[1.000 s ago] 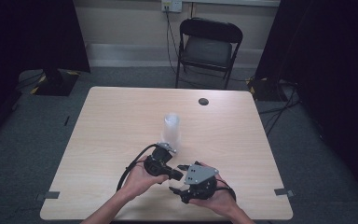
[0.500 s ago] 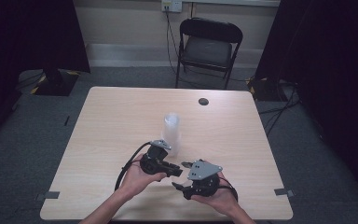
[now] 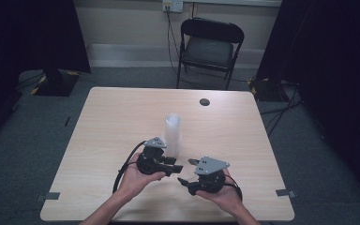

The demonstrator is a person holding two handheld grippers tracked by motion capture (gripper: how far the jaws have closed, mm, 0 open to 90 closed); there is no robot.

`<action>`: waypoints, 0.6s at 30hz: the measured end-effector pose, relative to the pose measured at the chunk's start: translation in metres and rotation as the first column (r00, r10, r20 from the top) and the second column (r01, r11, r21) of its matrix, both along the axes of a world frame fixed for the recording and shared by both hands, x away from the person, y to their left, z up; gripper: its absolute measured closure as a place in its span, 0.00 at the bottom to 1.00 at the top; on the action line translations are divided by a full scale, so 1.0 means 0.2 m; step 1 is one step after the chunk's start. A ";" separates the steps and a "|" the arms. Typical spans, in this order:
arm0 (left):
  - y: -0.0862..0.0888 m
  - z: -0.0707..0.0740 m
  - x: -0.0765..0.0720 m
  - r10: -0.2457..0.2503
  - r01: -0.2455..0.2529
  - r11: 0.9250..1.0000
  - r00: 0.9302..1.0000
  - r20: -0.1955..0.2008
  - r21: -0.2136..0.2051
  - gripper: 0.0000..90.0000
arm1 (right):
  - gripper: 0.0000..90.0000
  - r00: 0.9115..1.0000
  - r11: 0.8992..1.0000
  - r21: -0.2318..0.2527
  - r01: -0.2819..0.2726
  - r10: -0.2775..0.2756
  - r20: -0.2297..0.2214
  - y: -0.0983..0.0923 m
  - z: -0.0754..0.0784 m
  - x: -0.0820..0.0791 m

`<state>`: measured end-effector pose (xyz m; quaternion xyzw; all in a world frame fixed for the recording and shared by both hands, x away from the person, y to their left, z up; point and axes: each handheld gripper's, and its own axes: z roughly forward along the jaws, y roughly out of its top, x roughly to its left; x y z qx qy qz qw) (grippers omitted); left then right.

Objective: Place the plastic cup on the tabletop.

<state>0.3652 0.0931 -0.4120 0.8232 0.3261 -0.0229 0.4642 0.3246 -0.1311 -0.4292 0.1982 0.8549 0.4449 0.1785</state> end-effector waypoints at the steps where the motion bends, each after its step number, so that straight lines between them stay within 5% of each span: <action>1: 0.00 0.00 0.00 0.013 -0.013 1.000 1.000 0.015 -0.012 0.55 | 0.32 1.000 1.000 0.003 0.005 -0.005 -0.003 0.00 0.00 0.00; 4: 0.02 0.00 -0.01 0.046 -0.045 0.999 0.996 0.073 -0.011 0.48 | 0.32 1.000 1.000 0.005 0.022 -0.022 -0.009 -0.01 0.00 0.01; 9: 0.05 0.00 0.00 0.090 -0.089 0.996 0.992 0.091 -0.023 0.34 | 0.32 0.999 0.999 0.014 0.035 -0.035 -0.017 -0.02 0.00 0.03; 18: 0.15 -0.03 0.00 0.140 -0.143 0.990 0.977 0.161 0.011 0.30 | 0.32 0.997 0.997 0.028 0.076 -0.075 -0.036 -0.06 -0.02 0.08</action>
